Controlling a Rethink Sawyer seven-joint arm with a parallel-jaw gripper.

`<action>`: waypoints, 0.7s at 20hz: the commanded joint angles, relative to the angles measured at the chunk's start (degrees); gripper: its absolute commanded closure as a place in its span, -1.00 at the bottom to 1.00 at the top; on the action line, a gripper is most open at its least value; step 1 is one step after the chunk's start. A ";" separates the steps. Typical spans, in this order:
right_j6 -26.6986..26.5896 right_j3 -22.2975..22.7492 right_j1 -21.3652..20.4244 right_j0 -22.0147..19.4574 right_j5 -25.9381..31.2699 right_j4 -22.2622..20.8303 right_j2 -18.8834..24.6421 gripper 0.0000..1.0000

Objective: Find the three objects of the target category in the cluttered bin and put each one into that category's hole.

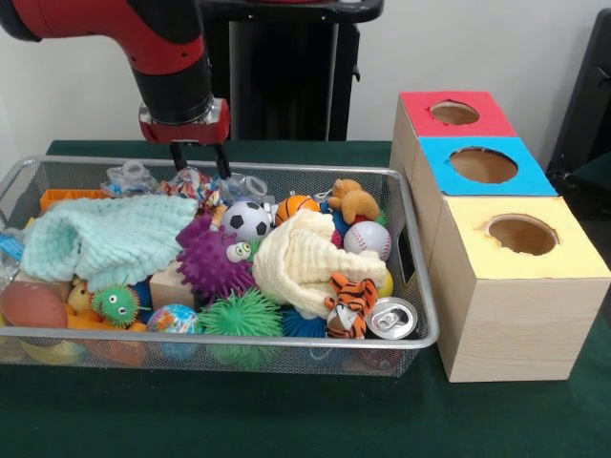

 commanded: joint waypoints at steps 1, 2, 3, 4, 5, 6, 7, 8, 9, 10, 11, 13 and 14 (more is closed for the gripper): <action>-15.24 -6.60 0.19 -0.09 4.67 -3.12 4.46 -1.00; -15.50 -6.95 0.09 0.04 5.23 -3.10 4.58 -1.00; -15.73 -7.28 0.10 0.13 5.61 -3.10 4.70 -1.00; -15.97 -7.61 0.10 0.22 5.99 -3.10 4.82 -1.00; -15.91 -7.64 0.18 0.18 6.06 -3.08 4.89 -1.00; -15.77 -8.12 0.60 0.28 6.14 -3.09 4.91 -1.00; -15.53 -8.15 0.68 0.30 5.89 -3.22 4.92 -1.00; -15.64 -8.69 1.00 0.45 6.18 -3.23 5.03 -1.00; -15.62 -8.79 1.04 0.54 6.26 -3.24 5.03 -1.00; -15.59 -8.89 1.08 0.62 6.35 -3.25 5.03 -1.00; -15.64 -8.94 1.06 0.68 6.47 -3.25 5.03 -1.00; -16.01 -9.35 1.25 0.82 6.97 -3.20 5.09 -1.00; -16.35 -9.69 1.54 0.81 7.19 -3.18 5.19 -1.00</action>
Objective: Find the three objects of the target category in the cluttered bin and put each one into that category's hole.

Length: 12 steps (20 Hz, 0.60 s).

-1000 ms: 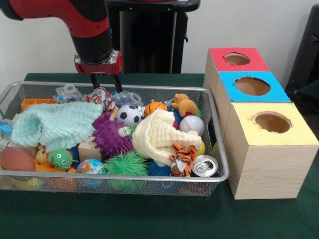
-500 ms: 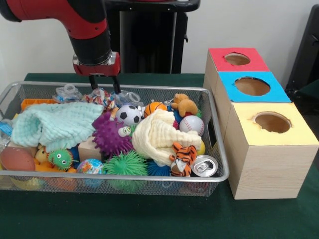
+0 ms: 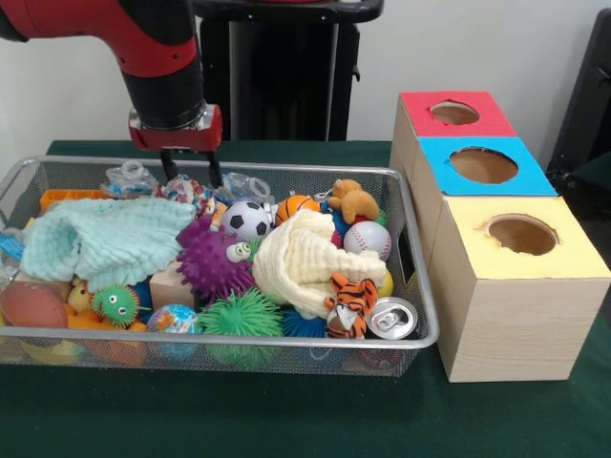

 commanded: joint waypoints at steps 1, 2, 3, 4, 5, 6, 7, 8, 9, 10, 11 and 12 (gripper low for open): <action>-16.57 -7.15 1.65 0.70 6.33 -3.16 4.19 -1.00; -16.73 -7.32 1.71 0.70 6.46 -3.16 4.24 -1.00; -16.88 -7.50 1.77 0.69 6.60 -3.15 4.29 -1.00; -17.05 -7.82 1.97 0.77 6.74 -3.15 4.40 -1.00; -17.18 -7.90 2.11 0.73 6.78 -3.16 4.47 -1.00; -17.32 -7.99 2.26 0.68 6.82 -3.16 4.54 -1.00; -17.16 -7.77 2.17 0.62 6.68 -3.12 4.55 -1.00; -17.01 -7.55 2.09 0.55 6.53 -3.08 4.55 -1.00; -16.95 -7.49 2.09 0.53 6.50 -3.04 4.58 -1.00; -16.90 -7.42 2.08 0.51 6.46 -2.99 4.60 -1.00; -16.96 -7.40 2.10 0.50 6.46 -2.99 4.62 -1.00; -17.02 -7.48 2.26 0.46 6.40 -2.99 4.65 -1.00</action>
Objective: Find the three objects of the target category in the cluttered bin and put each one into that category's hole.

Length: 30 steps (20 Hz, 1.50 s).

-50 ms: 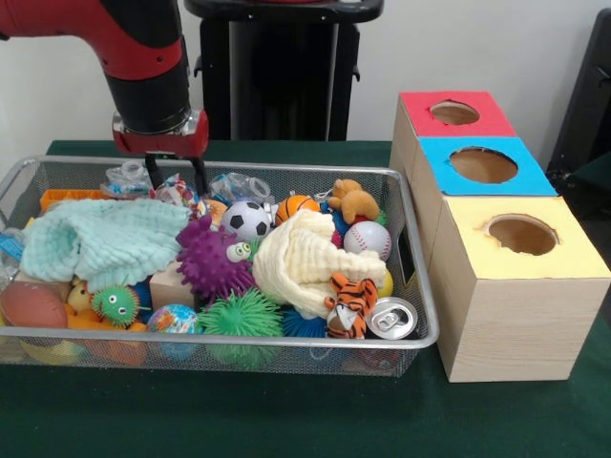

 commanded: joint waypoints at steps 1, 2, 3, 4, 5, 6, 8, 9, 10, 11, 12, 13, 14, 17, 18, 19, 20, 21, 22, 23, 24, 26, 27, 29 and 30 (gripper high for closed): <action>-17.07 -4.60 2.27 0.41 5.08 -2.98 4.61 -1.00; -17.18 -4.70 2.37 0.39 5.01 -2.99 4.69 -1.00; -17.12 -4.69 2.41 0.33 4.81 -2.97 4.77 -1.00; -17.06 -4.68 2.46 0.26 4.61 -2.95 4.84 -1.00; -17.08 -4.75 2.50 0.23 4.50 -2.98 4.90 -1.00; -17.10 -4.82 2.55 0.20 4.40 -3.02 4.96 -1.00; -17.14 -4.92 2.58 0.25 4.63 -2.97 5.00 -1.00; -17.01 -4.90 2.53 0.31 4.73 -2.97 4.95 -1.00; -16.93 -4.96 2.54 0.36 4.79 -2.98 4.94 -1.00; -16.98 -5.02 2.58 0.40 4.88 -2.97 4.99 -1.00; -17.02 -5.08 2.62 0.43 4.97 -2.96 5.04 -1.00; -16.94 -5.04 2.66 0.40 5.03 -2.92 5.04 -1.00; -16.86 -5.01 2.69 0.38 5.09 -2.88 5.04 -1.00; -16.61 -4.64 2.61 0.28 4.72 -3.08 4.99 -1.00; -16.58 -4.70 2.52 0.32 4.89 -3.05 4.99 -1.00; -16.56 -4.70 2.44 0.34 4.94 -3.02 5.04 -1.00; -16.55 -4.70 2.36 0.36 4.98 -2.99 5.09 -1.00; -16.55 -4.67 2.28 0.37 4.92 -3.05 5.11 -1.00; -16.44 -4.79 2.41 0.45 4.99 -3.07 5.03 -1.00; -16.47 -4.83 2.54 0.42 4.99 -3.06 5.06 -1.00; -16.42 -4.83 2.47 0.46 5.03 -3.07 5.05 -1.00; -16.26 -4.81 2.33 0.57 5.09 -3.09 5.00 -1.00; -16.14 -4.79 2.24 0.63 5.12 -3.09 4.95 -1.00; -15.92 -4.90 2.37 0.76 4.90 -3.26 4.81 -1.00; -15.90 -5.01 2.48 0.79 4.67 -3.43 4.77 -1.00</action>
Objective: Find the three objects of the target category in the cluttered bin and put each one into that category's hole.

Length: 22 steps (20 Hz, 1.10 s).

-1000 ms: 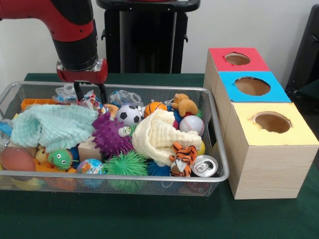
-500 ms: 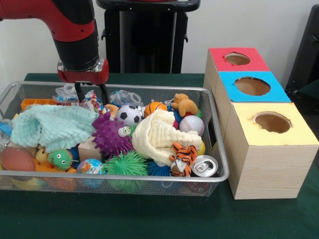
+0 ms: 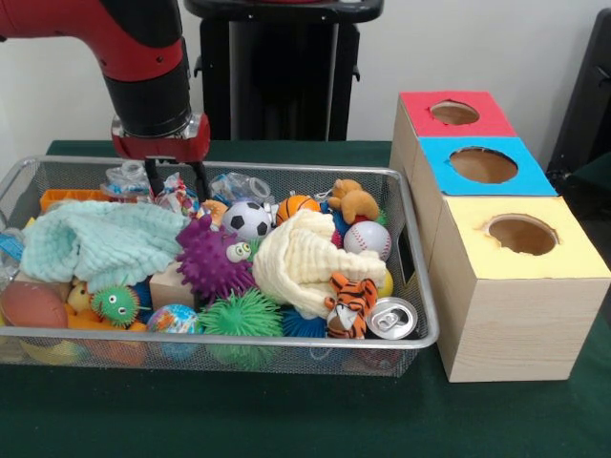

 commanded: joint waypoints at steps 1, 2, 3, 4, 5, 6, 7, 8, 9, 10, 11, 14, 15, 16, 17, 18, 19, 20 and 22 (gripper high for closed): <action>-15.86 -4.44 2.69 0.85 4.41 -3.60 3.37 -1.00; -15.75 -4.60 2.96 0.90 4.30 -3.65 3.31 -1.00; -15.61 -4.60 3.00 0.91 4.22 -3.66 3.26 -1.00; -15.45 -4.71 2.99 1.05 4.31 -3.67 3.16 -1.00; -15.33 -4.62 2.83 1.06 4.04 -3.75 3.17 -1.00; -15.11 -4.51 2.61 1.16 3.85 -3.86 3.05 1.00; -14.87 -4.51 2.50 1.30 3.81 -3.93 2.91 1.00; -14.64 -4.51 2.40 1.44 3.77 -4.00 2.78 1.00; -14.40 -4.51 2.29 1.58 3.73 -4.08 2.64 1.00; -14.14 -4.47 2.19 1.70 3.55 -4.19 2.51 1.00; -13.99 -4.32 2.12 1.74 3.20 -4.30 2.48 1.00; -13.77 -4.16 1.93 1.86 3.09 -4.26 2.36 1.00; -13.69 -4.14 1.87 1.91 3.17 -4.23 2.28 1.00; -13.62 -4.11 1.81 1.96 3.17 -4.21 2.23 1.00; -13.54 -4.08 1.74 2.01 3.17 -4.19 2.18 1.00; -13.49 -4.14 1.75 2.06 3.17 -4.17 2.15 1.00; -13.43 -4.19 1.76 2.11 3.17 -4.14 2.12 1.00; -13.64 -4.25 1.87 2.06 3.30 -4.02 2.23 1.00; -14.58 -4.30 2.04 1.91 3.79 -3.83 2.64 1.00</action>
